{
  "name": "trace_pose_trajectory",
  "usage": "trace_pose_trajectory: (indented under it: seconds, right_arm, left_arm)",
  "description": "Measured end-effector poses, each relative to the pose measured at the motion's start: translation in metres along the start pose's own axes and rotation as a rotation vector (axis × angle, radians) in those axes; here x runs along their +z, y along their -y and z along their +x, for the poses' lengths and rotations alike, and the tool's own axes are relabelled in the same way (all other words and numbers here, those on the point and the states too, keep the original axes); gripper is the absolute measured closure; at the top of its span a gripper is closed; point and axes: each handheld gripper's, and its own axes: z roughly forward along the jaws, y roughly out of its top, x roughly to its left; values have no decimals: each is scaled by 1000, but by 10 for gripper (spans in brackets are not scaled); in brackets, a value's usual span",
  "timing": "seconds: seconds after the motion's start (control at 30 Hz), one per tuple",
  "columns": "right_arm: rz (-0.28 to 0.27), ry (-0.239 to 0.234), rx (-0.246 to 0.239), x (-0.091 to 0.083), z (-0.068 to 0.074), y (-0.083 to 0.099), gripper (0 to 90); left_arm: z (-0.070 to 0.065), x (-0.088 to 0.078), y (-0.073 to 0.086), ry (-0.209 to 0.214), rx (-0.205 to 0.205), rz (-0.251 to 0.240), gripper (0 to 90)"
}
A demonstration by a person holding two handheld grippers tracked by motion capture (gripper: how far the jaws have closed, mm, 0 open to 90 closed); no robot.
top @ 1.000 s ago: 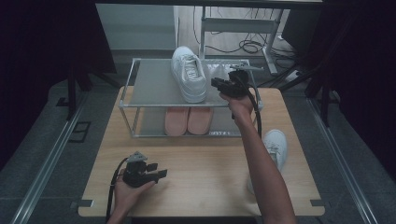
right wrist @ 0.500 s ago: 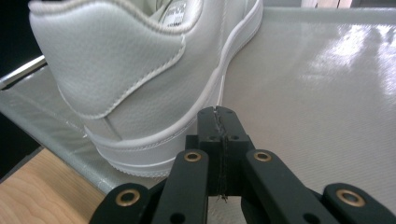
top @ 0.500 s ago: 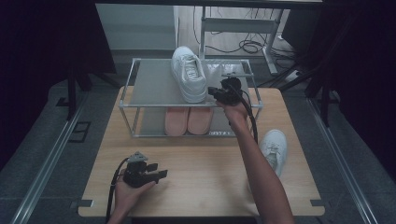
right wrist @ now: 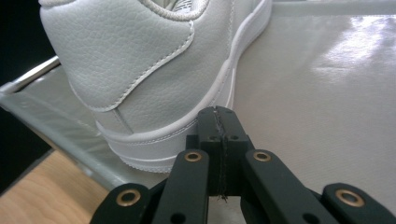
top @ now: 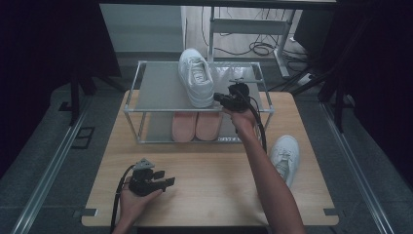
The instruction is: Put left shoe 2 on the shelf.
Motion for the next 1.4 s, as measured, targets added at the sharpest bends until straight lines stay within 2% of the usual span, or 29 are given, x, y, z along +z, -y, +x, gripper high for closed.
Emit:
trace_pose_trajectory:
  seconds: [0.63,0.83,0.93,1.17,1.4]
  right_arm:
    - [3,-85,-20,17,32,1,900]
    - [2,-86,-29,22,41,1,900]
    - [4,-68,-67,25,50,1,900]
    - [-12,-69,-70,23,48,4,898]
    - [-45,-69,-91,4,46,6,896]
  left_arm:
    - [0,-1,0,2,3,1,429]
    - [0,0,0,3,3,3,429]
    - [-1,-1,0,8,5,3,428]
    - [0,-2,0,3,3,-4,427]
    - [0,-3,0,0,2,-6,426]
